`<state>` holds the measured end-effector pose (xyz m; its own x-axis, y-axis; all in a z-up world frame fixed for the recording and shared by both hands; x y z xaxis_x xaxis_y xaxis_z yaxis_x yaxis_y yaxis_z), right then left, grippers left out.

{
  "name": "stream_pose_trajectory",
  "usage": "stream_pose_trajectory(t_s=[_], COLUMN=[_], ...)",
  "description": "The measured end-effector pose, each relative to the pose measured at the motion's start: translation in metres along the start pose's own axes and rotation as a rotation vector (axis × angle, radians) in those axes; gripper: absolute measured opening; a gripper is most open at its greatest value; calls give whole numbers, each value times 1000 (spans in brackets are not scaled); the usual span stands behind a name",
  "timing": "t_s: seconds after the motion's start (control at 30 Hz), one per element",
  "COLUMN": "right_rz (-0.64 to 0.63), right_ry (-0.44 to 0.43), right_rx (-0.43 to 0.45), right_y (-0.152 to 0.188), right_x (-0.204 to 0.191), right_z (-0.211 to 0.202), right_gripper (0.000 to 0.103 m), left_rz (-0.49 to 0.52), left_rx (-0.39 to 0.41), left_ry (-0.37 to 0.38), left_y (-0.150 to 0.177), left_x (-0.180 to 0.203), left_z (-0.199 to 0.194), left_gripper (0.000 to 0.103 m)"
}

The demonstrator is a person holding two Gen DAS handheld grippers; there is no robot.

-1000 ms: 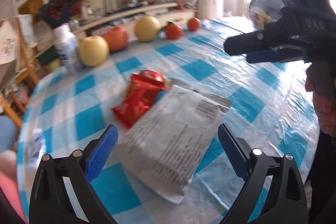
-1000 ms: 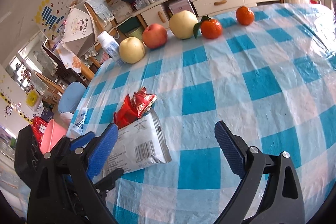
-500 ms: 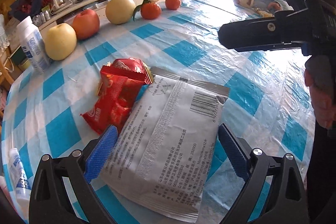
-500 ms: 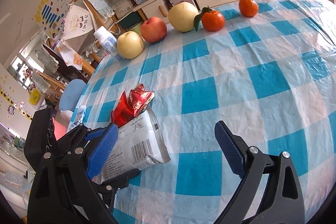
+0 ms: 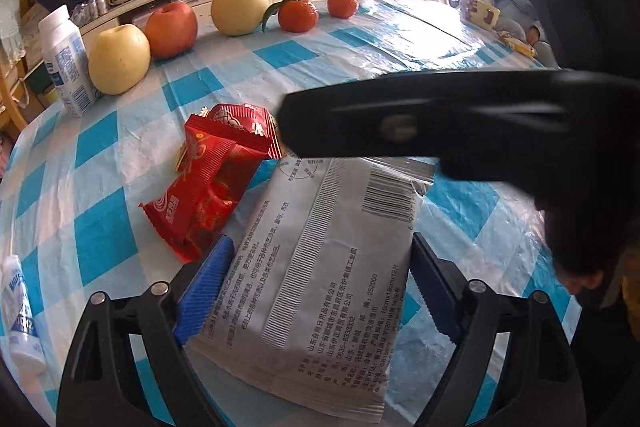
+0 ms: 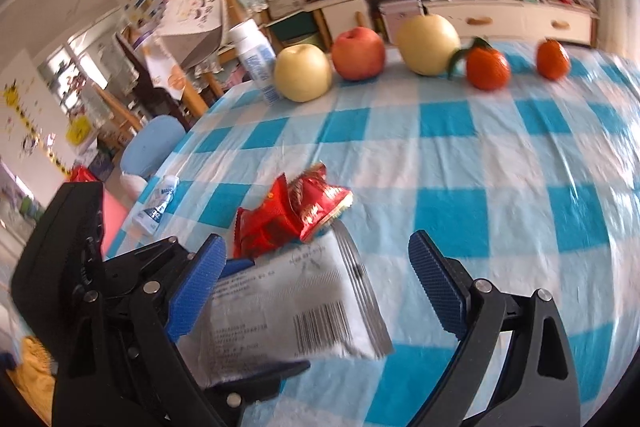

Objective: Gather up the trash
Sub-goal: 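Approach the grey paper packet and red wrapper with both tools open, then grasp the grey paper packet with the left tool while the right tool grasps a red wrapper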

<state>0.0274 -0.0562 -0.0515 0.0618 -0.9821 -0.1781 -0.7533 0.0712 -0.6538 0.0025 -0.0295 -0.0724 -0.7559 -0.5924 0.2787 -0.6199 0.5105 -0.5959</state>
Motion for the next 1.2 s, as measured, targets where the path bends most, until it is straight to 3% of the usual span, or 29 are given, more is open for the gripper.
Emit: stream_pose_trajectory(t_s=[0.07, 0.2, 0.37, 0.53, 0.8, 0.93, 1.2], right_rz=[-7, 26, 80, 56, -39, -46, -89], right_ry=[-7, -32, -57, -58, -100, -112, -158], right_rx=[-1, -39, -62, -76, -85, -96, -115], right_y=[-4, -7, -14, -17, -14, -16, -15], right_x=[-1, 7, 20, 21, -12, -17, -39], right_z=[7, 27, 44, 54, 56, 59, 68], right_gripper=[91, 76, 68, 60, 60, 66, 66], left_rz=[-15, -43, -88, -123, -158, -165, -156], left_rx=[7, 20, 40, 52, 95, 89, 64], left_ry=[2, 10, 50, 63, 95, 96, 117], left_y=[1, 5, 9, 20, 26, 33, 36], left_x=[0, -1, -8, -18, -25, -25, -19], left_z=[-2, -8, -21, -37, -60, -60, -51], left_gripper=[85, 84, 83, 82, 81, 81, 81])
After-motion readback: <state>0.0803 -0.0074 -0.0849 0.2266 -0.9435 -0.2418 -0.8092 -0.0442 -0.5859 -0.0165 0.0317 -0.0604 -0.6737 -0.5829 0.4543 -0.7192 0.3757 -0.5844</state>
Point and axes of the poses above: each gripper's, at about its wrist camera, not at the fingertips, and z roughly the way its jaws point, x to its right, y to its underside, the point moved 10 cm from there along z, roughly the way its jaws point, and after that the axes turned 15 degrees about y, right-handed, at the moved point
